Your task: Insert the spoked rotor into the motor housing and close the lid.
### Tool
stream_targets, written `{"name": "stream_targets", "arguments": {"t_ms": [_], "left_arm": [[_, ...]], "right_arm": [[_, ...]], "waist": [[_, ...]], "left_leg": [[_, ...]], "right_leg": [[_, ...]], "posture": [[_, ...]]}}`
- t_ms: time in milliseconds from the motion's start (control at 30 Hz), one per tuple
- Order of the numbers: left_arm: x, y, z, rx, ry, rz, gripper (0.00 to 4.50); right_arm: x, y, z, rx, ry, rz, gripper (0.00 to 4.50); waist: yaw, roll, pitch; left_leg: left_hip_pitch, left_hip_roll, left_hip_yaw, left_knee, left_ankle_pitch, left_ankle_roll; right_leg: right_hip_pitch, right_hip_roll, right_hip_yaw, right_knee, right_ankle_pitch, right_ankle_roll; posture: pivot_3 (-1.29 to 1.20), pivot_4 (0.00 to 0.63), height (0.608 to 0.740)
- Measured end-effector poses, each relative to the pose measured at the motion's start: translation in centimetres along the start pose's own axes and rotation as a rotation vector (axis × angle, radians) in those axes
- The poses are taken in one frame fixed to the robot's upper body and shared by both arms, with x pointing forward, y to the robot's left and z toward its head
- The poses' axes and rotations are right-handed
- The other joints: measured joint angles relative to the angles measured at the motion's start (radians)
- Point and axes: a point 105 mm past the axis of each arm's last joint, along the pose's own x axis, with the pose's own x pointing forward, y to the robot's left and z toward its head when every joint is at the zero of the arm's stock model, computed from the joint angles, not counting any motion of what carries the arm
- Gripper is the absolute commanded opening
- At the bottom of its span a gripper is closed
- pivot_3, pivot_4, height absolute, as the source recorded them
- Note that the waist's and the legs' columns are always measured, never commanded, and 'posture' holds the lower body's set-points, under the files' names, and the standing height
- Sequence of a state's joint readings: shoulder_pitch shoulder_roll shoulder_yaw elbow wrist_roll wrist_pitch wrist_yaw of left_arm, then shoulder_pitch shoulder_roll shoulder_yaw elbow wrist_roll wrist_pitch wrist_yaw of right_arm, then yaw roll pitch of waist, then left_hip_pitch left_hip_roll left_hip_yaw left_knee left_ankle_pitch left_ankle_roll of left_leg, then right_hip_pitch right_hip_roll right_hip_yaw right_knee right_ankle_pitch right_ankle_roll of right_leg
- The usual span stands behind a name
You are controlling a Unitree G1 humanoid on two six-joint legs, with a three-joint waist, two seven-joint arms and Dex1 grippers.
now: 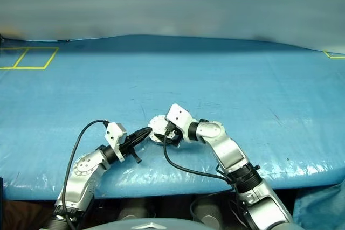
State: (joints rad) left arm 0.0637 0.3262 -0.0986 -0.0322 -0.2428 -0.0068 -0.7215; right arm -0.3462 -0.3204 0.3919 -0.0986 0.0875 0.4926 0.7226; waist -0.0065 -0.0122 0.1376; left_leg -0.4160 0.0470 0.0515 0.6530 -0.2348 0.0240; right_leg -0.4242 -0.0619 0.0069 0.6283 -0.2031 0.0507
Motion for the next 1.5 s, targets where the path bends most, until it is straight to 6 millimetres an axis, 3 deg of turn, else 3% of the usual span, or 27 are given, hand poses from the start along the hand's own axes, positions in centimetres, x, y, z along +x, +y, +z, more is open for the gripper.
{"name": "stream_targets", "arguments": {"t_ms": [233,367,533,800,967,1233,1500], "left_arm": [[0.1,-0.1,0.0,-0.004,0.005,-0.005,0.00],[0.2,-0.2,0.0,-0.006,0.007,-0.011,0.00],[0.2,-0.2,0.0,-0.005,0.008,-0.011,0.00],[0.2,-0.4,-0.1,-0.001,0.010,-0.014,0.00],[0.1,-0.4,-0.1,0.003,0.009,-0.014,0.00],[0.1,-0.4,-0.1,0.022,0.013,-0.011,0.00],[-0.1,-0.4,-0.3,0.019,0.020,-0.007,0.00]], "right_arm": [[-1.9,0.1,1.3,0.199,-0.116,0.013,4.46],[-3.0,-0.8,2.5,0.301,-0.202,-0.024,4.46],[-4.5,-2.3,0.3,0.537,-0.196,-0.116,4.46],[-5.1,-2.2,-2.8,0.954,-0.247,-0.100,4.46],[-4.7,-1.4,-3.8,1.065,-0.222,-0.080,4.46],[-3.7,-0.1,-3.6,1.138,-0.233,-0.017,4.46],[-3.3,0.3,-3.7,1.220,-0.262,0.030,2.00]], "waist": [[0.002,0.000,0.001],[0.004,0.000,0.001],[0.005,0.000,0.001],[0.003,0.000,0.001],[0.003,0.000,0.001],[-0.002,0.000,0.001],[-0.003,0.000,0.001]], "left_leg": [[-0.002,0.000,0.000,0.000,0.000,0.000],[-0.002,0.000,0.000,0.000,0.000,0.000],[-0.002,0.000,0.000,0.000,0.000,0.000],[-0.003,0.000,0.000,-0.001,0.000,0.000],[-0.003,0.000,0.000,-0.001,0.000,0.000],[-0.002,0.000,0.000,-0.001,0.000,0.000],[-0.003,0.000,0.000,-0.001,0.000,0.000]], "right_leg": [[-0.002,0.000,0.000,0.000,0.000,0.001],[-0.001,0.000,0.000,0.000,0.000,0.001],[-0.002,0.000,0.000,0.000,0.000,0.000],[0.001,0.001,0.001,0.000,0.000,0.000],[0.000,0.001,0.001,0.000,0.000,0.001],[-0.001,0.001,0.001,0.000,-0.001,0.003],[-0.001,0.001,0.001,0.000,0.000,0.001]], "posture": [[0.00,0.150,0.740],[0.00,0.150,0.740],[0.00,0.150,0.740],[0.00,0.150,0.740],[0.00,0.150,0.740],[0.00,0.150,0.740],[0.00,0.150,0.740]]}}
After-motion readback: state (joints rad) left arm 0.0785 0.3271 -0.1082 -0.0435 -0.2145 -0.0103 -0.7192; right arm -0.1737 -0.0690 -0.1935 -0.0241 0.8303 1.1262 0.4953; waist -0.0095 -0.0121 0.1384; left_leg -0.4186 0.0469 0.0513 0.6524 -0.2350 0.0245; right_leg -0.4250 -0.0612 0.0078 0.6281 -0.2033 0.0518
